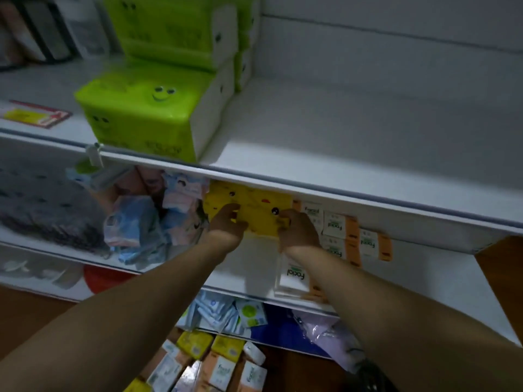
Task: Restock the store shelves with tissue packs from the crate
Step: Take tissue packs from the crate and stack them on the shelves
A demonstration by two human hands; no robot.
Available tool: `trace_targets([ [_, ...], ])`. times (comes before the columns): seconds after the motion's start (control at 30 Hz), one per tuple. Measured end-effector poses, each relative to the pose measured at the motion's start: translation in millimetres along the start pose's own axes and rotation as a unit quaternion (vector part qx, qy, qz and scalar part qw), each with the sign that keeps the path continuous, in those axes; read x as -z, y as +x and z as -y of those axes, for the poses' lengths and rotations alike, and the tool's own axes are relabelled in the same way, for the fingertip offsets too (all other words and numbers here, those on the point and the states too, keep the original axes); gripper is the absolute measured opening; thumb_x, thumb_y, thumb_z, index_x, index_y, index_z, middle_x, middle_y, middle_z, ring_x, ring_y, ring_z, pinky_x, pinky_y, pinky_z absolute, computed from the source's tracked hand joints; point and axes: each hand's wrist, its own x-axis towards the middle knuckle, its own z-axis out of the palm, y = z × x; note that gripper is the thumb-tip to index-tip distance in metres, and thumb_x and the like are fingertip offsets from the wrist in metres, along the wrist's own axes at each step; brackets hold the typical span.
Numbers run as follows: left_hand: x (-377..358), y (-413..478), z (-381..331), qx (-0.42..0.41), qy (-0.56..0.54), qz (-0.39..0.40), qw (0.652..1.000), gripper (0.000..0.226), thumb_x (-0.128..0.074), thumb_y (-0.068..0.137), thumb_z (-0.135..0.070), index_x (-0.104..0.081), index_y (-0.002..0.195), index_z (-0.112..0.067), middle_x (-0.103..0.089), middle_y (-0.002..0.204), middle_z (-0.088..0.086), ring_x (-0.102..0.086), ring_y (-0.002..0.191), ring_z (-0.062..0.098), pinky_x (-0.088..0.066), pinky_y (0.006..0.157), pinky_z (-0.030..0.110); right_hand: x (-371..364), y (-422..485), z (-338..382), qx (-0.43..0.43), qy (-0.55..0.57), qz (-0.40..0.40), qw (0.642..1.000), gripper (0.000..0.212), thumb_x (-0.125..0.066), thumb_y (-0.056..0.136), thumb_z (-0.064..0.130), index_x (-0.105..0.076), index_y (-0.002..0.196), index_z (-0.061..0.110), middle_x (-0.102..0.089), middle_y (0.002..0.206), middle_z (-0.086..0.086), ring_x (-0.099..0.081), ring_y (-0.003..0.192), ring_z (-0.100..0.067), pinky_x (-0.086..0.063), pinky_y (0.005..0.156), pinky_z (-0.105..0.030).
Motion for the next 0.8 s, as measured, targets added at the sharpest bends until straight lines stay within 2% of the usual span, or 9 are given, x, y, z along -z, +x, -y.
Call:
trace_targets([
  [0.13,-14,34,22,0.005,-0.015,-0.001,1.0,0.053,-0.055,0.091,-0.009,-0.037,0.141,-0.01,-0.043,0.143,0.012,-0.043,0.128,0.029,-0.039,0.094,0.031,-30,38,-26,0.023,-0.007,-0.006,1.0,0.042,-0.048,0.092,0.012,-0.049,0.133,0.019,-0.045,0.138,-0.011,-0.052,0.115,-0.031,-0.042,0.083,-0.028],
  [0.2,-21,48,29,0.012,-0.024,0.006,1.0,0.055,-0.054,0.092,-0.009,-0.033,0.144,-0.008,-0.037,0.147,0.012,-0.039,0.132,0.029,-0.037,0.095,0.03,-40,56,-35,0.026,-0.011,-0.018,0.999,0.04,-0.048,0.092,0.012,-0.05,0.131,0.02,-0.046,0.137,-0.01,-0.052,0.115,-0.029,-0.039,0.08,-0.025],
  [0.3,-28,66,34,0.016,-0.028,0.02,0.999,0.052,-0.049,0.094,-0.005,-0.033,0.143,-0.007,-0.038,0.146,0.013,-0.044,0.127,0.032,-0.037,0.087,0.029,-51,77,-45,0.011,-0.012,-0.027,1.0,0.04,-0.049,0.09,0.01,-0.052,0.128,0.02,-0.048,0.135,-0.009,-0.052,0.115,-0.03,-0.041,0.083,-0.026],
  [0.37,-34,77,37,0.024,-0.015,0.03,0.999,0.051,-0.048,0.094,-0.006,-0.035,0.142,-0.007,-0.042,0.143,0.015,-0.051,0.113,0.032,-0.039,0.085,0.031,-56,88,-50,-0.002,0.003,-0.035,0.999,0.041,-0.049,0.089,0.008,-0.053,0.128,0.018,-0.05,0.135,-0.01,-0.052,0.116,-0.031,-0.045,0.09,-0.031],
  [0.43,-39,86,39,0.039,-0.014,0.044,0.998,0.052,-0.05,0.093,-0.008,-0.035,0.142,-0.006,-0.047,0.137,0.018,-0.051,0.097,0.027,-0.041,0.082,0.034,-60,98,-54,-0.018,0.009,-0.036,0.999,0.042,-0.049,0.088,0.007,-0.052,0.129,0.016,-0.05,0.134,-0.013,-0.053,0.115,-0.033,-0.046,0.09,-0.034],
  [0.57,-49,98,45,0.06,-0.047,0.047,0.996,0.057,-0.052,0.092,-0.007,-0.029,0.144,-0.006,-0.049,0.127,0.018,-0.051,0.096,0.027,-0.042,0.069,0.028,-71,116,-60,-0.027,0.026,0.026,0.999,0.048,-0.049,0.09,0.007,-0.043,0.137,0.011,-0.045,0.137,-0.017,-0.05,0.118,-0.035,-0.045,0.089,-0.035],
  [0.63,-52,102,49,0.053,-0.068,0.04,0.995,0.055,-0.053,0.091,-0.004,-0.032,0.142,-0.007,-0.043,0.136,0.02,-0.049,0.09,0.024,-0.041,0.066,0.028,-79,120,-58,-0.033,0.057,0.073,0.995,0.053,-0.049,0.09,0.007,-0.036,0.142,0.008,-0.041,0.142,-0.017,-0.049,0.12,-0.034,-0.045,0.087,-0.033],
  [0.73,-51,100,50,0.049,-0.077,0.032,0.995,0.052,-0.054,0.088,0.002,-0.037,0.137,-0.006,-0.038,0.139,0.018,-0.047,0.089,0.022,-0.039,0.063,0.028,-85,118,-54,-0.048,0.108,0.122,0.985,0.067,-0.05,0.092,0.007,-0.018,0.15,0.017,-0.03,0.149,-0.011,-0.048,0.119,-0.03,-0.044,0.087,-0.033],
  [0.8,-46,91,49,0.05,-0.069,0.046,0.995,0.056,-0.056,0.087,0.003,-0.036,0.139,-0.007,-0.039,0.136,0.013,-0.043,0.098,0.018,-0.04,0.063,0.026,-78,107,-53,-0.035,0.117,0.104,0.987,0.067,-0.054,0.089,0.009,-0.026,0.148,0.018,-0.037,0.145,-0.011,-0.049,0.119,-0.03,-0.047,0.089,-0.033],
])
